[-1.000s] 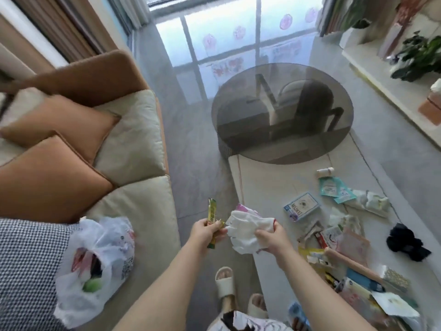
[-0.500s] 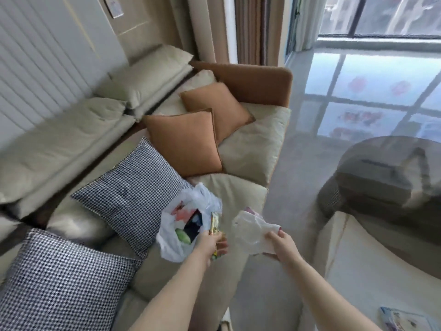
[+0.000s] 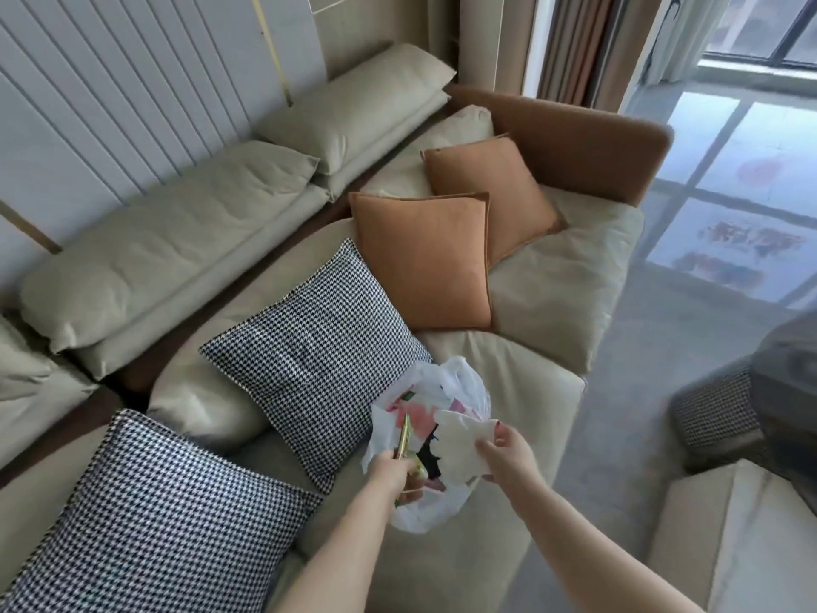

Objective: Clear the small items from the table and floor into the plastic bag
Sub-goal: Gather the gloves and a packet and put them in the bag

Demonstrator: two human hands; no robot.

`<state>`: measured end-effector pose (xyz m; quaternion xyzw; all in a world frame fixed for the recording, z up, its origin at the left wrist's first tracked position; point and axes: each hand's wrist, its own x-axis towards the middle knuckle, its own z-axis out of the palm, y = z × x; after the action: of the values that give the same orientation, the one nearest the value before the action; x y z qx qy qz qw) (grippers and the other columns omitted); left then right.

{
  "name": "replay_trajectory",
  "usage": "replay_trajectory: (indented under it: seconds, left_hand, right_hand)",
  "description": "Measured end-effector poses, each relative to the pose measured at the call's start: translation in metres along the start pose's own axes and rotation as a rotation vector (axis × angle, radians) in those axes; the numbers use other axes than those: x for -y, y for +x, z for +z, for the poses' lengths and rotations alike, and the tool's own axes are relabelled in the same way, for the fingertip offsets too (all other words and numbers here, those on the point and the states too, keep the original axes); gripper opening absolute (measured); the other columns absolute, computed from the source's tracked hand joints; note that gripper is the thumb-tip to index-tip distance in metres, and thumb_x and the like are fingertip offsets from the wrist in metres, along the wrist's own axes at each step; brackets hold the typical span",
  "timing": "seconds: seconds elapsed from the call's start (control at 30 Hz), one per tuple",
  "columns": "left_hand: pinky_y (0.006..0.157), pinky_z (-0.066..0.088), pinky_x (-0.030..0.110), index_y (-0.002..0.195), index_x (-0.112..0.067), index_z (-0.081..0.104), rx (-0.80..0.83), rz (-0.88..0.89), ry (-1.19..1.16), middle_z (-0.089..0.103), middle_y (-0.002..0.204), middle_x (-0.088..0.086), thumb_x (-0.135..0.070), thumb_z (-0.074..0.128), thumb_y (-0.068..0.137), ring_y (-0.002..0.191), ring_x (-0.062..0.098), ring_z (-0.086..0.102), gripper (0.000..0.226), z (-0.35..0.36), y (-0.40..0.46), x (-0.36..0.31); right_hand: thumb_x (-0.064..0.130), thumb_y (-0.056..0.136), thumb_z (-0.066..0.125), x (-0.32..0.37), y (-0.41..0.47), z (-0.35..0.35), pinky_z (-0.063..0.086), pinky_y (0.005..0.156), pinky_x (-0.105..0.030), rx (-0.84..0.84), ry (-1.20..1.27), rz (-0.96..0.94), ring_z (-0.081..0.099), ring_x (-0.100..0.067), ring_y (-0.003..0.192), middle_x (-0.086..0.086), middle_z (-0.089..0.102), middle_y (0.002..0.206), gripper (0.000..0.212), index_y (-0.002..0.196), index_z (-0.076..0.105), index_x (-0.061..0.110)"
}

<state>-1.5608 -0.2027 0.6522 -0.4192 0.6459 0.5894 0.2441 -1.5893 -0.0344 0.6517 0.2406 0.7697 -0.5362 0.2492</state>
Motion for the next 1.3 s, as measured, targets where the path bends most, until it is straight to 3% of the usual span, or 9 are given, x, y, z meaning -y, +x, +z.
replay_trajectory:
  seconds: [0.23,0.4,0.5,0.6,0.8,0.9,1.0,1.2,1.3]
  left_hand:
    - [0.054,0.052,0.026,0.097,-0.013,0.061,-0.026,-0.035,0.027,0.066,0.077,0.008,-0.004,0.048,0.091,0.064,0.019,0.063,0.017,0.004,0.084,-0.003]
    - [0.082,0.05,0.03,0.113,-0.024,0.054,0.13,-0.023,0.253,0.065,0.102,0.007,-0.018,0.051,0.092,0.086,0.02,0.058,0.022,0.014,0.117,0.007]
    - [0.093,0.046,0.029,0.142,-0.021,0.037,0.182,-0.055,0.3,0.052,0.132,0.005,-0.014,0.054,0.092,0.106,0.018,0.056,0.053,0.012,0.123,0.011]
    - [0.086,0.047,0.024,0.144,-0.014,0.036,0.121,-0.044,0.283,0.052,0.123,0.007,-0.009,0.052,0.091,0.095,0.015,0.056,0.055,0.002,0.126,0.013]
    - [0.074,0.044,0.024,0.129,-0.022,0.053,-0.142,0.052,0.536,0.053,0.127,0.003,-0.022,0.058,0.091,0.103,0.017,0.057,0.038,-0.022,0.124,0.015]
    - [0.097,0.045,0.036,0.145,-0.02,0.03,-0.084,-0.028,0.443,0.039,0.145,0.009,-0.025,0.063,0.088,0.125,0.027,0.048,0.066,-0.015,0.133,0.029]
    - [0.11,0.033,0.047,0.152,-0.015,-0.002,-0.026,-0.193,0.184,0.019,0.157,0.011,-0.024,0.062,0.09,0.138,0.034,0.033,0.09,-0.002,0.141,0.039]
    - [0.082,0.048,0.035,0.119,0.003,0.051,-0.087,-0.078,0.08,0.059,0.114,0.021,-0.02,0.051,0.096,0.093,0.025,0.056,0.032,-0.002,0.126,0.025]
    - [0.06,0.04,0.027,0.092,-0.012,0.054,-0.185,0.076,0.141,0.061,0.081,0.011,-0.026,0.046,0.097,0.073,0.02,0.055,0.017,-0.017,0.112,0.002]
  right_hand:
    - [0.014,0.088,0.05,0.018,0.045,0.059,0.049,0.077,-0.036,-0.087,-0.171,0.0,0.059,-0.026,0.088,-0.005,0.061,0.092,0.006,0.094,0.051,0.012]
    - [0.0,0.092,0.037,0.006,0.064,0.076,0.036,0.038,-0.007,0.003,-0.327,0.058,0.048,-0.007,0.061,-0.008,0.055,0.098,0.019,0.1,0.049,0.013]
    - [0.001,0.095,0.035,-0.005,0.067,0.07,0.043,0.059,0.0,0.05,-0.4,0.1,0.059,-0.014,0.085,-0.007,0.05,0.135,0.046,0.14,0.037,0.011]
    - [0.005,0.093,0.041,-0.009,0.068,0.06,0.046,0.095,-0.028,-0.011,-0.434,0.099,0.052,-0.021,0.12,-0.005,0.052,0.137,0.047,0.139,0.043,0.016]
    - [0.022,0.09,0.058,-0.014,0.07,0.043,0.036,0.103,-0.032,-0.172,-0.615,0.047,0.036,-0.021,0.128,-0.001,0.042,0.139,0.051,0.138,0.041,0.021]
    - [0.025,0.088,0.062,-0.021,0.078,0.043,0.038,0.102,-0.034,-0.117,-0.517,0.101,0.04,-0.023,0.131,-0.001,0.036,0.148,0.067,0.145,0.028,0.017]
    - [0.02,0.091,0.06,-0.024,0.088,0.045,0.043,0.068,-0.019,-0.058,-0.247,0.173,0.057,-0.022,0.099,-0.007,0.045,0.141,0.068,0.147,0.022,0.014]
    - [0.01,0.087,0.055,-0.023,0.1,0.033,0.039,0.056,-0.026,-0.206,-0.151,0.147,0.055,-0.016,0.067,-0.003,0.063,0.082,0.019,0.105,0.058,0.003]
    - [0.008,0.088,0.057,-0.009,0.097,0.018,0.043,0.057,-0.023,-0.248,-0.049,0.114,0.057,-0.015,0.064,0.0,0.061,0.078,0.029,0.117,0.058,0.011]
